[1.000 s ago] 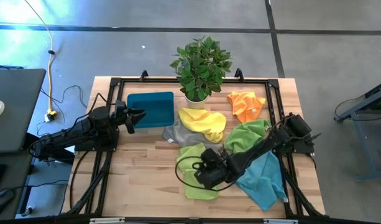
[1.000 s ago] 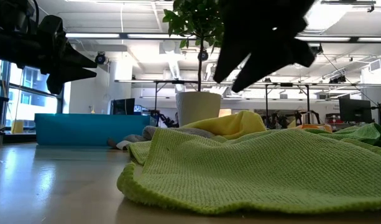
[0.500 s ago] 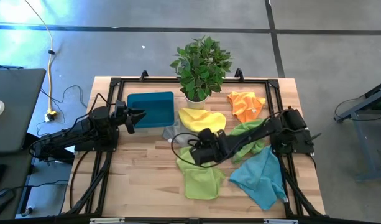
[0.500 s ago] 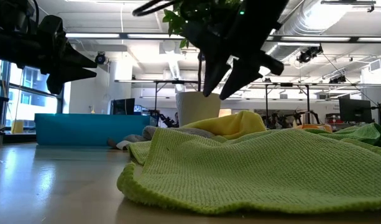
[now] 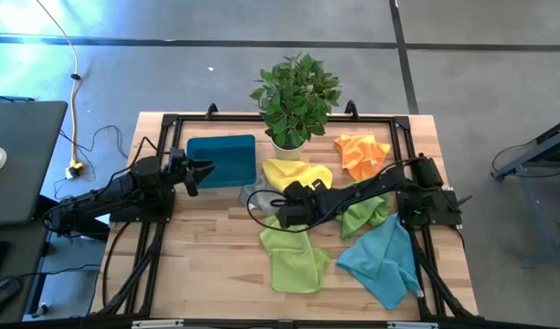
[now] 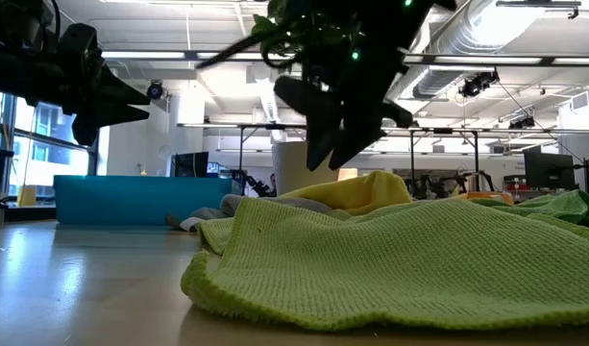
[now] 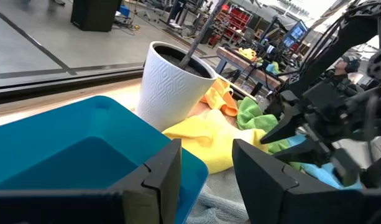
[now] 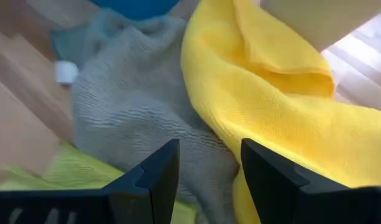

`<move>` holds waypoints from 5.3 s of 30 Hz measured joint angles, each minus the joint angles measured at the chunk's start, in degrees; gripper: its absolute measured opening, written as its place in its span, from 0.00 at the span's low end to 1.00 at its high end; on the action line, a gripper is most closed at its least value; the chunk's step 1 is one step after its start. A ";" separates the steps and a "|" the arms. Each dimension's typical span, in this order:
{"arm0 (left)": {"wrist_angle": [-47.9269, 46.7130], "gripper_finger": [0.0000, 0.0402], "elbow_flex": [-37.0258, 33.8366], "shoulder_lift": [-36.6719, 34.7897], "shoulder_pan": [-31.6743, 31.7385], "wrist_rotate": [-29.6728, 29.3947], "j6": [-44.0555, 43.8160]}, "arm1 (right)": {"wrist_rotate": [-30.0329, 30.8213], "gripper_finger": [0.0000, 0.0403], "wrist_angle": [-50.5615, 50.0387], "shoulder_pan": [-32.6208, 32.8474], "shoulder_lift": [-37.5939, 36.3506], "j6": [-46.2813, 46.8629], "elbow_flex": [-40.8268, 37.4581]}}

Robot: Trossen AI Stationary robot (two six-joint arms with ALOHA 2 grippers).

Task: Fold microfiber towels
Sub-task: Prepare the table to start the demonstration, then fold the light green towel

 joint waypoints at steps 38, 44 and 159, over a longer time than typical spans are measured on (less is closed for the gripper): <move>-0.02 0.33 0.02 0.01 0.01 0.00 0.00 | 7.39 0.41 -46.09 -15.76 2.85 -14.62 -0.07; 0.00 0.33 0.02 0.00 -0.01 -0.02 0.00 | 8.26 0.41 -46.20 -16.71 -5.49 -13.15 -0.07; 30.76 0.33 0.02 20.81 -21.18 1.57 -10.67 | -27.27 0.41 25.55 3.56 -28.80 -0.95 -26.32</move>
